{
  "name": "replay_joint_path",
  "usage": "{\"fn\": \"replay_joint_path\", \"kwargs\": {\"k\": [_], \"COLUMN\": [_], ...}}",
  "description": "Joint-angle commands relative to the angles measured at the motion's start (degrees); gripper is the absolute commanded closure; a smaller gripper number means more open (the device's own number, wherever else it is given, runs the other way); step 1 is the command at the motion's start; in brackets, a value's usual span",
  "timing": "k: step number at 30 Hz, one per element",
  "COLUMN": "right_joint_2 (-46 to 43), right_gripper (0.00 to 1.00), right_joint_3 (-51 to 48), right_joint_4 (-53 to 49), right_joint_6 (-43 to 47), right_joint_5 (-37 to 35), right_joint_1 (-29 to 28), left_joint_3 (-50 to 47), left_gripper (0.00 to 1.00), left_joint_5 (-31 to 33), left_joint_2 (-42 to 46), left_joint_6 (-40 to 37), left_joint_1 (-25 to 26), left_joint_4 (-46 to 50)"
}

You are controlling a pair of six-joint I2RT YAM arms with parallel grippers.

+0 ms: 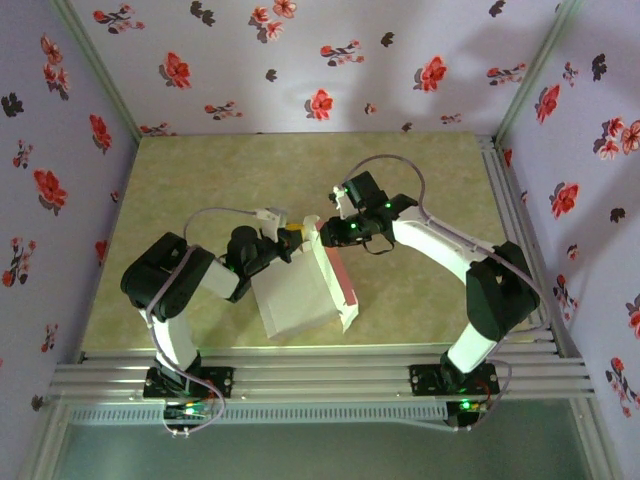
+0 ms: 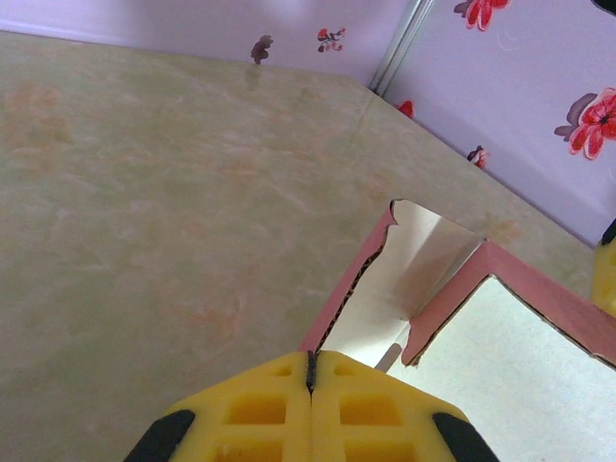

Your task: Fold the paper box

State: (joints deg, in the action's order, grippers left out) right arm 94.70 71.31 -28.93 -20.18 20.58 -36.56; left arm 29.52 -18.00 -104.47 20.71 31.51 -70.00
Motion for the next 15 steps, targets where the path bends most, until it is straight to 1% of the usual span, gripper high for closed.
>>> {"fn": "replay_joint_path", "kwargs": {"k": [1, 9, 15], "right_joint_2": [0.0, 0.1, 0.5], "right_gripper": [0.63, 0.57, 0.53], "right_joint_3": [1.1, 1.6, 1.5], "right_joint_4": [-2.6, -0.5, 0.0], "right_joint_6": [-0.8, -3.3, -4.3], "right_joint_5": [0.5, 3.1, 3.3], "right_joint_1": [-0.8, -0.8, -0.7], "left_joint_3": [0.7, 0.7, 0.7], "left_gripper": [1.00, 1.00, 1.00], "left_joint_5": [-0.4, -0.4, -0.4], "left_joint_2": [1.8, 1.8, 1.7], "left_joint_6": [0.9, 1.1, 1.2], "left_joint_1": [0.3, 0.4, 0.4], "left_joint_4": [-2.8, -2.8, -2.8]}}
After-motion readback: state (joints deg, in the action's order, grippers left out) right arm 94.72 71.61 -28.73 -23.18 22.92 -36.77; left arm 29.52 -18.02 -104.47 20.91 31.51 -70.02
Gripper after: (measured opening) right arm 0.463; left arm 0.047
